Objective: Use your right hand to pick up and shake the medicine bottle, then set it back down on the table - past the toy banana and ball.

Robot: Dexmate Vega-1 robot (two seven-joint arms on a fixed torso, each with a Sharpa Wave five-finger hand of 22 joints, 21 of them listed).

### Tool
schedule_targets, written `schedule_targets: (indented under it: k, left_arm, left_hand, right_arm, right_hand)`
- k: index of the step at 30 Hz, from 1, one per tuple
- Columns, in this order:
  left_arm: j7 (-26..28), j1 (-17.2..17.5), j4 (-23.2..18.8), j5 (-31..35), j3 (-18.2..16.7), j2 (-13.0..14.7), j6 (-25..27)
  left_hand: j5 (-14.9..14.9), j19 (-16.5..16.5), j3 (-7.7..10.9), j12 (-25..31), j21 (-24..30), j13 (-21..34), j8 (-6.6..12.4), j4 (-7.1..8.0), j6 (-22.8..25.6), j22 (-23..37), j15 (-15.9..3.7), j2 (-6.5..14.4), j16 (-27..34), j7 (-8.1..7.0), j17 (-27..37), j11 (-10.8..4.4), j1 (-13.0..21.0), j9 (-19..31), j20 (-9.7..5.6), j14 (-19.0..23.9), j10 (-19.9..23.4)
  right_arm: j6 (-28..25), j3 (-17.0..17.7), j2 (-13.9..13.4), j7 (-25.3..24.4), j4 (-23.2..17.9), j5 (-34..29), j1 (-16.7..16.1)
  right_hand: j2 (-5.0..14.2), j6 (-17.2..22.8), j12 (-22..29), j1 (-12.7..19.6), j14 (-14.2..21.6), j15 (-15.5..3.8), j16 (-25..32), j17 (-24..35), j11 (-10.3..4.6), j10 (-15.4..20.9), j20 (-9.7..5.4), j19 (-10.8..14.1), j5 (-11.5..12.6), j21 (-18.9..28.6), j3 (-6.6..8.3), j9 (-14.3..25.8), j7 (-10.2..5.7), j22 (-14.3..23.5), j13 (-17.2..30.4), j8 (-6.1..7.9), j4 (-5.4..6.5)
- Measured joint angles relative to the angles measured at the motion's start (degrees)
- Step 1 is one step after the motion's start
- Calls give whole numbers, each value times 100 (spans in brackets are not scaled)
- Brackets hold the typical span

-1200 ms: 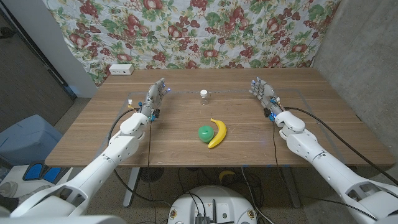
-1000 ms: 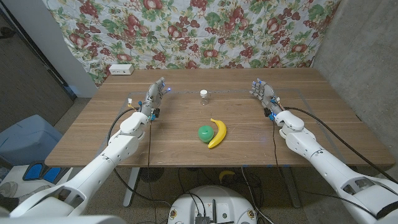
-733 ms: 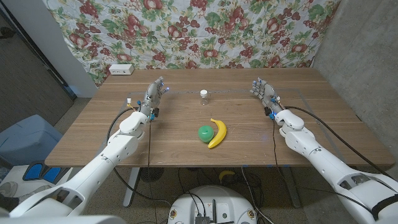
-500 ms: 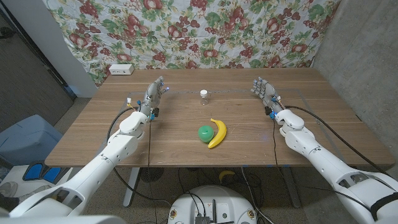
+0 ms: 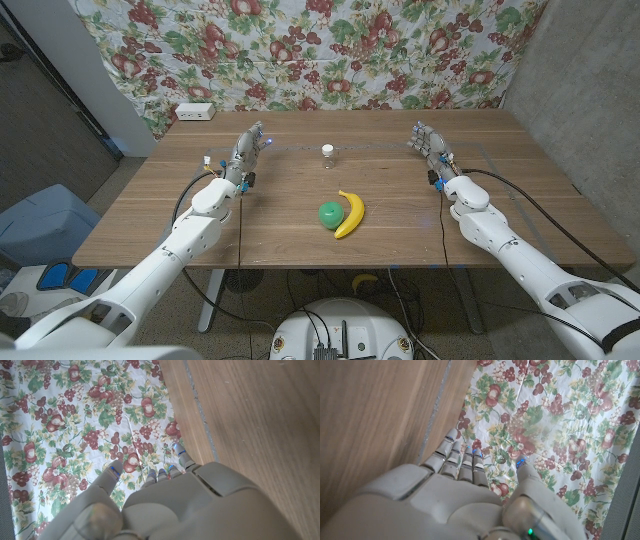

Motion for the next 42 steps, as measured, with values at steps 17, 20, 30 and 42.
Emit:
schedule_targets:
  k: [17,20,30,42]
  left_arm:
    - [-104,-41,119,-12,15,0,-19]
    - [-116,-51,138,-14,18,-6,-25]
    - [-130,-67,173,-14,30,-16,-30]
    - [-120,-52,151,-17,32,-11,-27]
  left_hand:
    - [0,83,23,39,-35,0,22,-23,73,-1,12,0,0,-29,1,22,0,0,84,92,82]
    - [0,92,23,39,-35,1,22,-23,73,-1,12,0,0,-28,1,22,0,0,92,92,82]
    - [0,92,23,39,-59,1,21,-23,93,-1,-19,0,0,-49,1,1,0,-1,92,123,103]
    - [0,135,46,39,-99,1,21,-46,123,-1,-19,0,0,-18,1,1,0,-1,92,122,102]
  right_arm:
    - [-263,-102,-293,-948,-775,-884,-184]
    - [-302,-107,-325,-1027,-860,-964,-202]
    - [-455,-125,-449,-1299,-1190,-1317,-254]
    - [-648,-169,-580,-1468,-1547,-1653,-275]
  right_hand:
    - [-3,193,56,145,132,-53,46,-26,-35,170,20,21,44,-43,26,-1,-50,-1,0,80,-116]
    - [25,208,56,173,152,-73,46,-26,-35,169,20,21,44,-43,34,-1,-64,-1,25,80,-143]
    - [77,238,56,226,182,-104,46,-26,-98,232,20,20,88,-64,42,-1,-95,-1,26,80,-163]
    - [160,402,56,309,253,-175,90,-25,-128,343,19,20,124,-84,82,-1,-136,-2,25,123,-203]
